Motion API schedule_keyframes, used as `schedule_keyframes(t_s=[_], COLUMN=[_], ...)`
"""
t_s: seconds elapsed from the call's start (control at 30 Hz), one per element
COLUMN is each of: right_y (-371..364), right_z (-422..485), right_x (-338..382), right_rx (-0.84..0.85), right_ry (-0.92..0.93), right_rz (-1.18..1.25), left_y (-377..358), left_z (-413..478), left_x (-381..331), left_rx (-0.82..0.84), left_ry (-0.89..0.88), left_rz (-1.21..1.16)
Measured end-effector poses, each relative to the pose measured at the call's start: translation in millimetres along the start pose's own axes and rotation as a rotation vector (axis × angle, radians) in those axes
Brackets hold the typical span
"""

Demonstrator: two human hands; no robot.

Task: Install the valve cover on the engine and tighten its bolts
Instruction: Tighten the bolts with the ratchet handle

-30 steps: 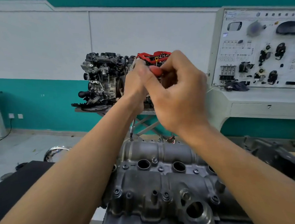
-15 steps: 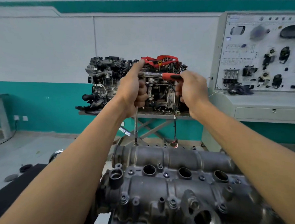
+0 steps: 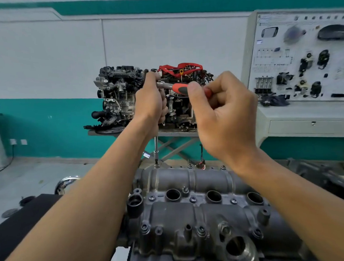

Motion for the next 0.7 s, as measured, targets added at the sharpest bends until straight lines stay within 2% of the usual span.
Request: schedule_keyframes(t_s=[0.1,0.17,0.23,0.33,0.4,0.53,0.6,0.7], right_y=[6,7,2,-10,-20,-44,-40,-17], right_z=[4,7,8,10,18,32,29,18], right_x=[-9,-29,-53,-70,-75,-94,-90,-70], right_rx=[-0.021,-0.016,0.059,0.204,0.27,0.379,0.356,0.244], right_ry=[0.045,-0.011,-0.093,-0.108,-0.113,-0.283,-0.288,-0.165], right_rz=[0.016,-0.001,0.01,0.008,-0.037,-0.024,0.028,0.143], left_y=[-5,-6,-4,-1,0,-1,1,1], left_z=[-6,-8,-8,-2,7,13,8,-2], left_x=[0,2,3,5,6,6,3,2], left_rx=[-0.005,0.011,0.048,0.098,0.076,0.023,0.008,0.037], left_ry=[-0.022,-0.039,-0.048,-0.011,0.043,0.069,0.038,-0.016], left_rz=[0.03,0.058,0.076,0.061,0.06,0.085,0.088,0.075])
Point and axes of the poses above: each hand's wrist, its own z-axis towards the middle knuckle, its own y-axis out of the back of the hand, x = y × z, the point moved 9 cm from there along z, towards the middle knuckle, and after that the axes turned 11 degrees about -z, right-handed, at the moved point
